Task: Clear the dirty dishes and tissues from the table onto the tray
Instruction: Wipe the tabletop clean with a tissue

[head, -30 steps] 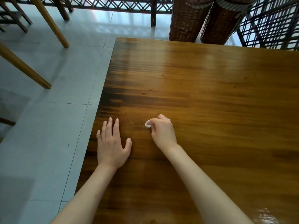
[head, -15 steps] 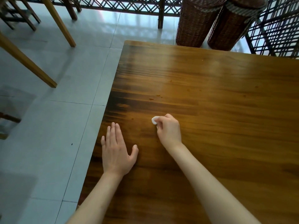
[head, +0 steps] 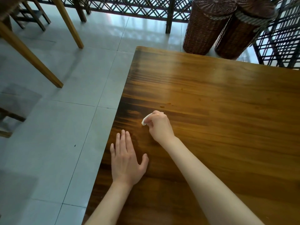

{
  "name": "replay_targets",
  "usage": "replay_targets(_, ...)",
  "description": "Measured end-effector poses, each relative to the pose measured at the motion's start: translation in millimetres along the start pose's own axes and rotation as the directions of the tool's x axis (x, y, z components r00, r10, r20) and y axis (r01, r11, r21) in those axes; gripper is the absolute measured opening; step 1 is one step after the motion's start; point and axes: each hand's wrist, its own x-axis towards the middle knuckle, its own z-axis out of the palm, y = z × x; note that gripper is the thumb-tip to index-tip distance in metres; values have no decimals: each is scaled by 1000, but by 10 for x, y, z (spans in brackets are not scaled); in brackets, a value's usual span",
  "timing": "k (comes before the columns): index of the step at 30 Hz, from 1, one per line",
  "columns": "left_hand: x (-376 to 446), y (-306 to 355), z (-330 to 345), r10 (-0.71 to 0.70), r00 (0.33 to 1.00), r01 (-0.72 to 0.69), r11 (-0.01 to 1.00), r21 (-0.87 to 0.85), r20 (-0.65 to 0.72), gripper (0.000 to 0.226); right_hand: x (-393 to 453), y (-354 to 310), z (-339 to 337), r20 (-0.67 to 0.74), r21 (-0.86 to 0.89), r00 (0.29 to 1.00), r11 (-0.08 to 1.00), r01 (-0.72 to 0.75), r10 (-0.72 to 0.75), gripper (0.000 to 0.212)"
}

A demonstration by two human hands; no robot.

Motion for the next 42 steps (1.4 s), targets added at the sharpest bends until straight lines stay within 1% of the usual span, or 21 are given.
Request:
replay_targets(4,6,5,-4,11,1000,-11,1000,-10,-10,89,4,3,-9,65,-46,997,998,51,-48,14)
replay_targets(5,7,2,-3,15,1000,-15,1000,-11,-16,88,50,39,-45,60,-64,997,996,56,-52,15)
replay_targets(8,-5,-6,12,26,999,-26,999,-20,-32,87,249,221,-214,-42,-112,999,993,-21,16,20)
replay_targets(12,1,-4,12,23,998,-24,999,-30,-53,87,479,366,-343,-64,-203,997,978,-48,36,25)
replay_targets(16,6,3,14,29,998,-31,999,-22,-58,86,684,479,-452,-156,-171,975,968,-183,157,22)
replay_targets(20,15,-6,9,25,999,-25,1000,-16,-47,85,721,439,-431,-198,-139,955,958,-252,222,21)
replay_targets(22,18,-10,3,30,998,-31,999,-14,-46,85,696,412,-407,-172,-138,961,961,-241,216,21)
replay_targets(27,23,-14,-1,35,999,-36,999,-23,-39,84,483,272,-324,-34,-152,993,982,-113,109,21)
replay_targets(30,0,-8,-37,31,999,-33,997,-70,-19,86,241,154,-256,28,-117,997,990,-73,76,18)
replay_targets(33,-116,-11,-95,33,999,-36,990,-138,-23,86,81,80,-277,48,-61,996,996,-71,74,18)
replay_targets(37,-434,-83,-95,10,999,-15,994,-113,-44,82,-9,-77,-242,19,-17,999,999,-51,51,22)
replay_targets(39,-594,-183,-75,20,999,-24,997,-78,-48,81,-23,-158,-146,17,3,997,997,-80,79,23)
replay_targets(42,-788,-372,-17,-1,1000,-1,999,-45,-28,75,-18,-294,44,38,35,987,986,-160,159,18)
